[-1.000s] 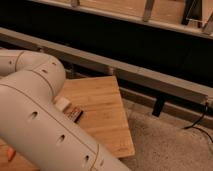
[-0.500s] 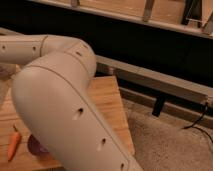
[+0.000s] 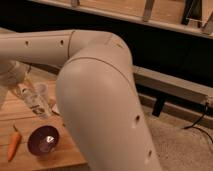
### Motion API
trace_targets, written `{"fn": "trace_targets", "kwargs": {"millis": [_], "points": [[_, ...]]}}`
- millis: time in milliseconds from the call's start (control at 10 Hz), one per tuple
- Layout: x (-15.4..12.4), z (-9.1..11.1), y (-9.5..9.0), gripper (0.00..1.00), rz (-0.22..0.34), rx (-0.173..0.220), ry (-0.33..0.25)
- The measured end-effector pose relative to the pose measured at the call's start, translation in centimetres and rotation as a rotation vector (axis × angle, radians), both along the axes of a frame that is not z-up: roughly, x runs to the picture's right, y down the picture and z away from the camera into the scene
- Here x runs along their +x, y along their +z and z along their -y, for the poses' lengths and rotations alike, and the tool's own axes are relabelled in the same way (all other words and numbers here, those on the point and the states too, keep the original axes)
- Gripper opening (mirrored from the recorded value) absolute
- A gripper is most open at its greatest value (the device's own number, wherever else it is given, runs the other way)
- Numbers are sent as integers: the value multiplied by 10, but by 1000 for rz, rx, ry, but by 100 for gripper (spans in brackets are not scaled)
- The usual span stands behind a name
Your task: Place the bottle in the ceramic bowl
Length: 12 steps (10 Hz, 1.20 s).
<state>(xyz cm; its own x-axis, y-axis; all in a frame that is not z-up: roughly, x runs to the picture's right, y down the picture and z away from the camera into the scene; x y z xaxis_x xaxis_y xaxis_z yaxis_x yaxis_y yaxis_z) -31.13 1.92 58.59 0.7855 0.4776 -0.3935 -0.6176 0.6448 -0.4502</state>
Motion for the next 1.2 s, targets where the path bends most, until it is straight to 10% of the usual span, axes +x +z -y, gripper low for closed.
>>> {"fn": "trace_targets", "kwargs": {"millis": [1200], "points": [[7, -106, 3, 15, 184, -85, -103]]}}
